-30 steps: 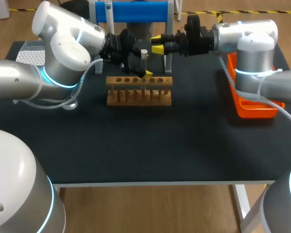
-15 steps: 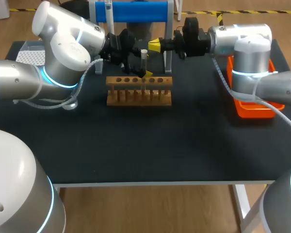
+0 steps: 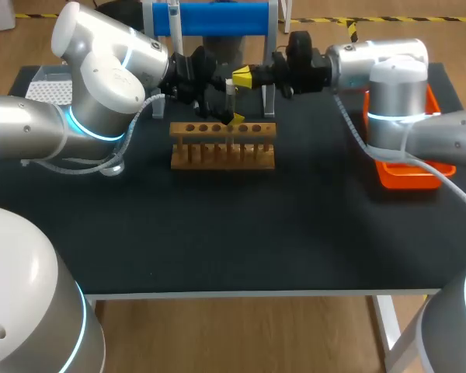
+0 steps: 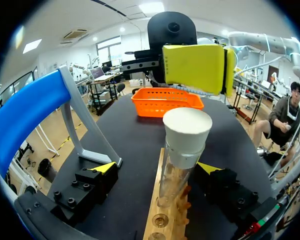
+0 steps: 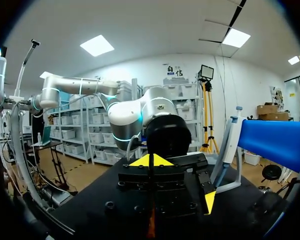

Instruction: Invert the test tube, pick up the pipette, mount the tip to pipette, aspirate from beaker and dispense into the tube, eject the tip, return the pipette, and cap with the stopper.

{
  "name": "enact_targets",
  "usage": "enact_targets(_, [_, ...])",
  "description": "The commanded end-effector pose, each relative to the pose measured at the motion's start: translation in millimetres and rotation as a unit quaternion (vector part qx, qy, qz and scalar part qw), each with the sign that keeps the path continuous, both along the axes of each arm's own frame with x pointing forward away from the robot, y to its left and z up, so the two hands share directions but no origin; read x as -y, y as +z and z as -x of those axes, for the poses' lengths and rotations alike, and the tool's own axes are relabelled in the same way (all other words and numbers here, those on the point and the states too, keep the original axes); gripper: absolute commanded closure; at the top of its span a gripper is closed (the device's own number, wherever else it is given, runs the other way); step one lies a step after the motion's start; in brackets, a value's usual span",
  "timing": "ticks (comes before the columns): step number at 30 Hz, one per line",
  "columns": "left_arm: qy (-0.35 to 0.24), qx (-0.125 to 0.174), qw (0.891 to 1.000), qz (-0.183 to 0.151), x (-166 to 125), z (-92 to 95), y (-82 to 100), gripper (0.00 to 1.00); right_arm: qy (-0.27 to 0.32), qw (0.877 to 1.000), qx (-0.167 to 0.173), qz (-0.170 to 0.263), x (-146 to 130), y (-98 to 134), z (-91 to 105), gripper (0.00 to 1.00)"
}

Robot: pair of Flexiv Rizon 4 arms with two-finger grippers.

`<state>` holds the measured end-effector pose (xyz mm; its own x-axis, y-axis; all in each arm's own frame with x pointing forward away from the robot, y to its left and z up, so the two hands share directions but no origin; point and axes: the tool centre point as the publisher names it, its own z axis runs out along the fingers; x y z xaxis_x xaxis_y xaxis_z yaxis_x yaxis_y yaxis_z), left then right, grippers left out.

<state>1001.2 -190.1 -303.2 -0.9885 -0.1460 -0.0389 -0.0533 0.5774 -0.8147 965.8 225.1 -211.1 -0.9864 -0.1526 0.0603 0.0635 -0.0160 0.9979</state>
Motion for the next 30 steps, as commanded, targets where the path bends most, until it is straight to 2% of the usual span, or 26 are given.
enact_targets(1, [-0.001,-0.001,1.000,0.000,-0.2,-0.8,0.1,0.00,0.004,1.000,0.001,-0.001,-2.2,-2.0,-4.0,1.00])
enact_targets(30, [-0.001,-0.001,1.000,0.000,-0.2,-0.8,0.1,0.00,-0.002,1.000,0.020,0.015,-10.6,-21.4,-6.1,1.00])
